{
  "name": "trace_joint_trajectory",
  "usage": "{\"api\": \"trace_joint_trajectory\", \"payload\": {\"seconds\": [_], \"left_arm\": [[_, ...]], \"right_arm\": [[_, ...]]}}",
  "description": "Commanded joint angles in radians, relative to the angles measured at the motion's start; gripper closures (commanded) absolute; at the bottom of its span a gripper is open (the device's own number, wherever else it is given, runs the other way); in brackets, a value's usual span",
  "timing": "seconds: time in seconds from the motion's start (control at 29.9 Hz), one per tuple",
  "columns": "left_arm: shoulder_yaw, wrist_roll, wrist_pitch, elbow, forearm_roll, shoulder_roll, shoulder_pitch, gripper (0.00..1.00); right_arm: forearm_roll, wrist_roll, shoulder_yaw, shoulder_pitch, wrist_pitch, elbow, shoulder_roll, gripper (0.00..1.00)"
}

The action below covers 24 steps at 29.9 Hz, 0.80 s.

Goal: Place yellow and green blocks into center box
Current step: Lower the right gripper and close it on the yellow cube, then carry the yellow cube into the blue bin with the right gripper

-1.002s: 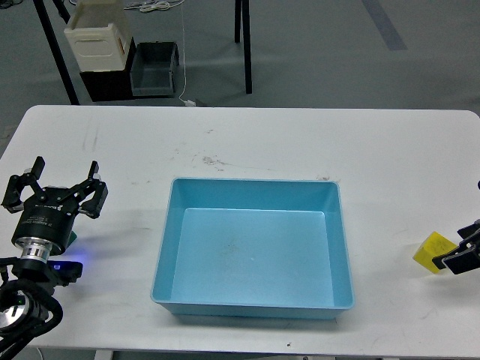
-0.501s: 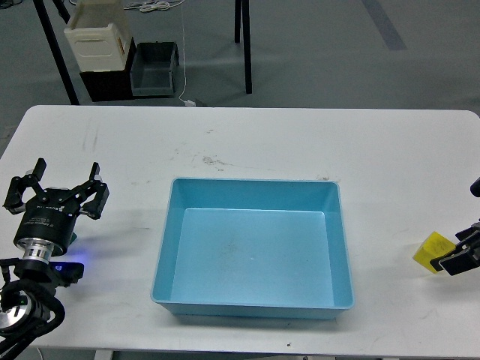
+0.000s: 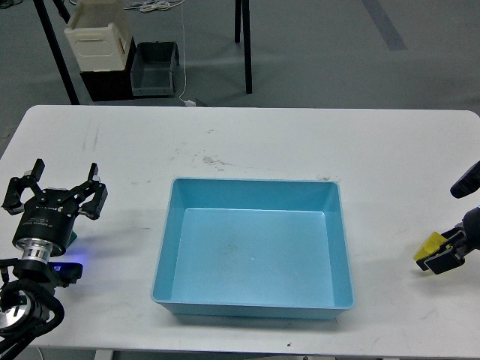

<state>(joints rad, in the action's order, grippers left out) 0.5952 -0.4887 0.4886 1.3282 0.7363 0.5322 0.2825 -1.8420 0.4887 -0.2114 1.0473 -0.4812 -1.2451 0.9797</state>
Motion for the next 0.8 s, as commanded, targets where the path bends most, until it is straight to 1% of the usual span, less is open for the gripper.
{"api": "trace_joint_trajectory", "payload": {"seconds": [0.0,0.1,0.13,0.2,0.23,0.33,0.4,0.5,0.57,0.6,0.63,0.77], "left_arm": [[0.0,0.0,0.0,-0.001,0.0,-0.001,0.0,0.0],[0.0,0.0,0.0,-0.001,0.0,-0.001,0.0,0.0],[0.0,0.0,0.0,-0.001,0.0,0.0,0.001,0.0],[0.0,0.0,0.0,-0.001,0.0,0.0,0.0,0.0],[0.0,0.0,0.0,-0.001,0.0,0.0,0.001,0.0],[0.0,0.0,0.0,-0.001,0.0,-0.001,0.0,0.0],[0.0,0.0,0.0,-0.001,0.002,-0.001,0.0,0.0],[0.0,0.0,0.0,-0.001,0.002,-0.001,0.0,0.0],[0.0,0.0,0.0,-0.001,0.002,-0.001,0.001,0.0],[0.0,0.0,0.0,-0.001,0.002,-0.001,0.0,0.0],[0.0,0.0,0.0,-0.001,0.002,0.0,0.001,0.0],[0.0,0.0,0.0,-0.001,0.002,0.0,0.0,0.0]], "right_arm": [[0.0,0.0,0.001,-0.015,0.001,0.012,-0.003,0.21],[0.001,0.0,0.001,-0.016,0.001,0.01,-0.003,0.26],[0.001,0.0,0.001,-0.016,0.001,0.01,-0.003,0.3],[0.001,0.0,0.001,-0.016,0.001,0.009,-0.003,0.42],[0.001,0.0,0.003,-0.015,0.001,0.009,-0.003,0.46],[0.003,0.0,0.009,-0.01,0.001,0.001,-0.003,0.62],[0.004,0.0,0.01,-0.004,0.001,-0.001,-0.004,0.77],[0.003,0.0,0.012,0.005,0.006,-0.005,-0.004,0.92],[0.001,0.0,0.014,0.029,0.012,-0.007,-0.003,0.95],[0.001,0.0,0.014,0.045,0.019,-0.008,-0.003,0.98],[0.001,0.0,0.012,0.063,0.036,-0.01,-0.003,1.0],[0.0,0.0,0.012,0.155,0.114,-0.017,0.013,1.0]]}}
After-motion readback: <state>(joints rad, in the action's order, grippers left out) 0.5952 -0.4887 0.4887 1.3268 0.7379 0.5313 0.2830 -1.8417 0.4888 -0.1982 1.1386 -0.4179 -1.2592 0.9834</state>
